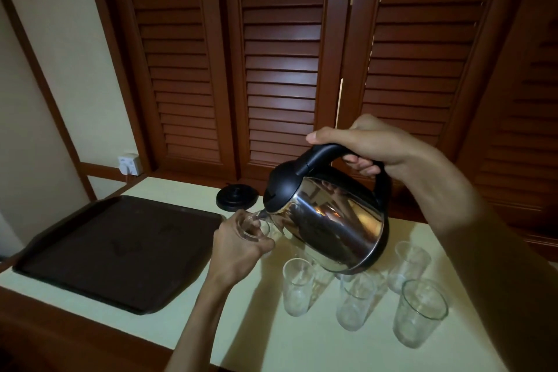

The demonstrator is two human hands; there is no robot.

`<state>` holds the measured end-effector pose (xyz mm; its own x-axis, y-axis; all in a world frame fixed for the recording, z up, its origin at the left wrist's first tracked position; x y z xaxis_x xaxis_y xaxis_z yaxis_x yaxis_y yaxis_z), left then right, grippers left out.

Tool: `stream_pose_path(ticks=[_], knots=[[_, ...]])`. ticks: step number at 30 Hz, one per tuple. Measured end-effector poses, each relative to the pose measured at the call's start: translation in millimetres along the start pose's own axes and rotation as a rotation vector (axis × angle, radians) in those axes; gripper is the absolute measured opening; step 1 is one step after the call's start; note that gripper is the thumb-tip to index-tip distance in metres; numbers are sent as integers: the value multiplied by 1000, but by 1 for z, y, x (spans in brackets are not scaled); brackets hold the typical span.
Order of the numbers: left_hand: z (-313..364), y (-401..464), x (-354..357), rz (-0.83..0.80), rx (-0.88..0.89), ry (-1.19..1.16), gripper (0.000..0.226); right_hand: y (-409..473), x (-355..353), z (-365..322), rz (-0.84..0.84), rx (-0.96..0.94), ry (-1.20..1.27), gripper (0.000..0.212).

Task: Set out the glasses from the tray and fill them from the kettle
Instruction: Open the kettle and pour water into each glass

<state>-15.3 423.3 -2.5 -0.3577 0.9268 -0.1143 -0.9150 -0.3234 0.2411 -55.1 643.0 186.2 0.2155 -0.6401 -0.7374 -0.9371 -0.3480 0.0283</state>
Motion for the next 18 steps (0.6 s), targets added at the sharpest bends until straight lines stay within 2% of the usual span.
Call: stream_pose_path(ticks=[7,10,13,18], knots=[[-22,-4,-7,32,-56,-79,33,-1,-1,-8,-15,15,-41,60],[-28,-7,-11,30,-80,-128,32,-4,-2,-8,-4,14,-37,53],[-33,-10,-14,32,-104,-171,41,-6,-1,-9,-4,12,-27,51],[-40,-13,-19,44,-111,-147,34,-8,1,-9,-4,27,-15,53]])
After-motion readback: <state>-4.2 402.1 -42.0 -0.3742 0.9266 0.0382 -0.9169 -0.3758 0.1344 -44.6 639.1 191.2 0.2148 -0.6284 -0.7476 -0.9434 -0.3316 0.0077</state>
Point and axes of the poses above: each hand's wrist, its own y-axis towards the middle knuckle, its own x-axis out of the palm, z = x × y, the point moved 3 cm from there along y, towards the middle knuckle, and after that the axes turned 14 degrees about -y, right-handed, at the moved point
